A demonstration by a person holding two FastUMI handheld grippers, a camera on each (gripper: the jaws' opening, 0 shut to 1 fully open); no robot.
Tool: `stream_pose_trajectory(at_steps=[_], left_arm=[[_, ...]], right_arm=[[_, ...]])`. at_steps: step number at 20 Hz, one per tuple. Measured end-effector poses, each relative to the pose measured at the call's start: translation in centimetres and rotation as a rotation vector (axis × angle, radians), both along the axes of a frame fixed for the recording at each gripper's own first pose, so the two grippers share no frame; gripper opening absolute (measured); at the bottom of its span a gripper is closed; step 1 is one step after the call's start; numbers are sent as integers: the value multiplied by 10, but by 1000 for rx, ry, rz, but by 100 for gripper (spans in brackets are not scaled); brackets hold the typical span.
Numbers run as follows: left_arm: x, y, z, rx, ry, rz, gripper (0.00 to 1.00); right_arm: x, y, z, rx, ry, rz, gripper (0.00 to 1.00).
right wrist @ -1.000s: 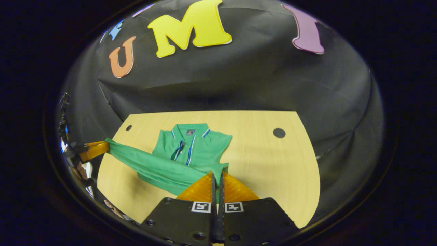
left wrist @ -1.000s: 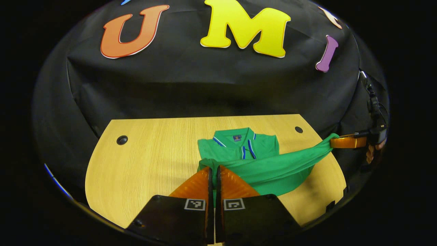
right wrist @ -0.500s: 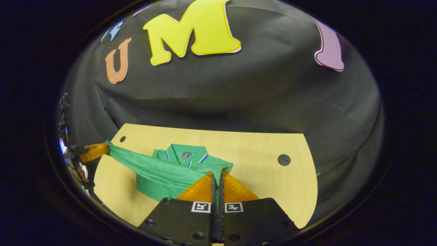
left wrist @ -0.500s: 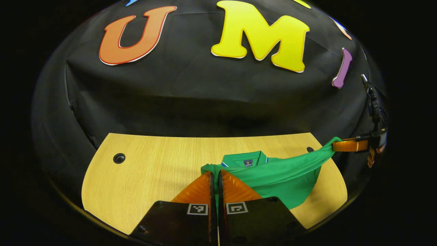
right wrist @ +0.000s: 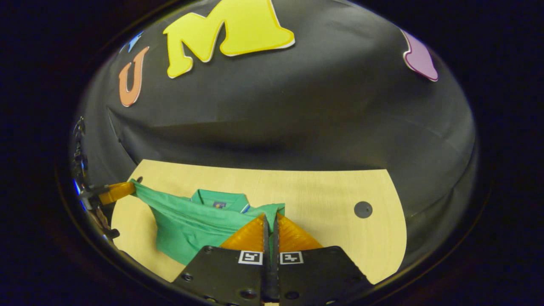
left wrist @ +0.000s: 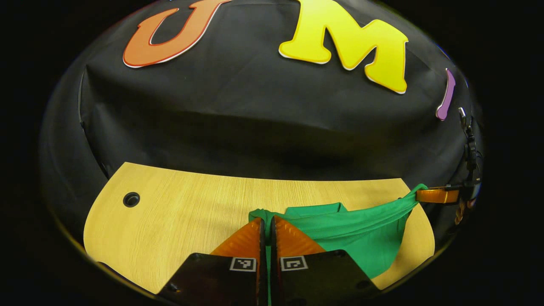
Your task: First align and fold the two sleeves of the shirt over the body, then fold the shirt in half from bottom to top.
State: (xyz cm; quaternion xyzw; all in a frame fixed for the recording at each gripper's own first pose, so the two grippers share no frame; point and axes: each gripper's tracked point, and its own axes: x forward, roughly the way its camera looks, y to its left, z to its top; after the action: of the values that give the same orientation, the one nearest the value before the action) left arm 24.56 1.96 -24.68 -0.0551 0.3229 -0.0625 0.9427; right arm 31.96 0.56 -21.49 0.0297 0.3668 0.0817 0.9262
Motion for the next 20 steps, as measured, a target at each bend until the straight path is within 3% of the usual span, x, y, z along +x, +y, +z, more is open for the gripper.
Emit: stream_pose_trajectory(at_steps=[6,7,8,9,10,11,14,20], left_arm=[[23,-5,-18,19,-30,8,21],[22,-6,-21,22,-19,1,23],[20,-8,-20,22,-12,6,42],[20,-2,-19,33,-15,26,61],[25,-2,-20,34,-22,42,81],[18,4,-12,36,-30,56,100],[12,9,-2,34,-38,78,100],[-13,20,40,39,-90,106,100]], right_arm=[[13,13,-35,-40,-13,10,0],[8,16,-40,-44,0,14,5],[3,19,-44,-40,15,24,8],[1,20,-49,-49,12,23,22],[-2,21,-46,-51,-4,27,28],[-3,21,-45,-58,-24,20,46],[-11,17,-29,-56,-68,2,99],[-30,6,23,-48,-158,-27,97]])
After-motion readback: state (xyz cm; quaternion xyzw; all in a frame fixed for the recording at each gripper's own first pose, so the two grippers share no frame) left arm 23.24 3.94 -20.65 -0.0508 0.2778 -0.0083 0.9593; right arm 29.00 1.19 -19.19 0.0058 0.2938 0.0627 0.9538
